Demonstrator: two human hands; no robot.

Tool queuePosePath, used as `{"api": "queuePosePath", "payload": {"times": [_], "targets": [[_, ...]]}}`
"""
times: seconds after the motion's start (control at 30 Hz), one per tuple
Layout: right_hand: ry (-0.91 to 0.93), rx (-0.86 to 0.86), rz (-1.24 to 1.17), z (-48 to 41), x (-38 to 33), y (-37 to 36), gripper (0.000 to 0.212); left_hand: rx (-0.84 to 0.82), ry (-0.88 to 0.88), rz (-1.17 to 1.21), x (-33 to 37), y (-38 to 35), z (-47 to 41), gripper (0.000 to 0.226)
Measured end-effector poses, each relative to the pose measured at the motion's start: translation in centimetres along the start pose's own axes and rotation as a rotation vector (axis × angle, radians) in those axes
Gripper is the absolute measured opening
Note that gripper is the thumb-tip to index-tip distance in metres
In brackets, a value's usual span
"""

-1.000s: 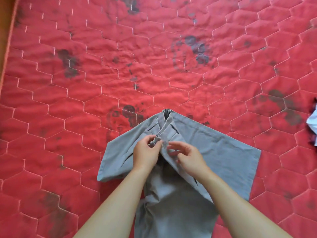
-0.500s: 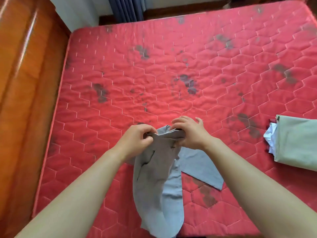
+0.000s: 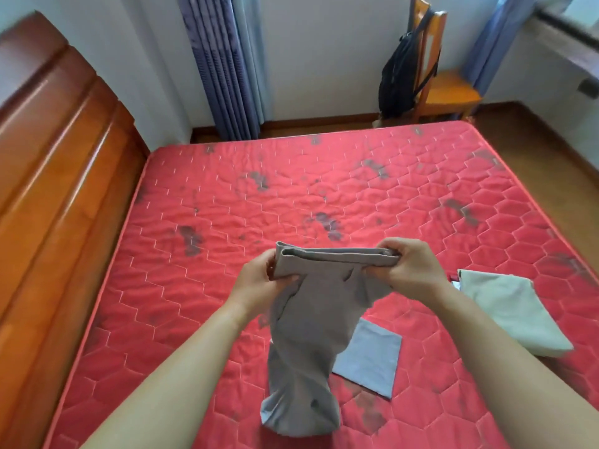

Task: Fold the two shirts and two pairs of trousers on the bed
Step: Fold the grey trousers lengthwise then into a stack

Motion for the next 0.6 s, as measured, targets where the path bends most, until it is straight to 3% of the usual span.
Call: {"api": "queuePosePath", "payload": {"times": [0.13, 0.23, 0.3, 0.4, 0.5, 0.6], "targets": [[-0.120, -0.097, 0.058, -2.4, 2.8, -0.5, 0.017, -0.037, -0.011, -0.110, -1.0, -0.5, -2.1, 0.019], [-0.103, 0.010, 0.094, -10.3, 2.1, -1.1, 0.024, 0.031, -0.068, -0.216, -0.6, 0.8, -9.1, 0.014], [-0.075, 0.156, 0.067, -16.6, 1.7, -1.7, 0.014, 0.157, -0.097, -0.259, -0.7, 2.1, -15.4, 0.018], [-0.034, 0.255, -0.048, -23.7, 3.9, -4.5, 0.046, 0.323, -0.090, -0.316, -4.0, 2.7, -23.1, 0.044], [-0.073, 0.155, 0.027, -26.5, 10.5, -10.5, 0.062, 0.213, -0.032, -0.485, -11.9, -0.9, -26.2, 0.052], [-0.126, 0.053, 0.075, -25.6, 18.6, -17.2, 0.054, 0.066, 0.044, -0.535, -21.4, -5.5, -25.5, 0.050]]}}
Point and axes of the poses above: each hand's wrist, its own z-axis away from the middle knuckle, its own y-axis out of the back of the hand, x = y × z, the point moved 6 cm from there along -z, towards the middle knuckle, and after that the axes turned 5 degrees about -y, right-handed, at the moved point
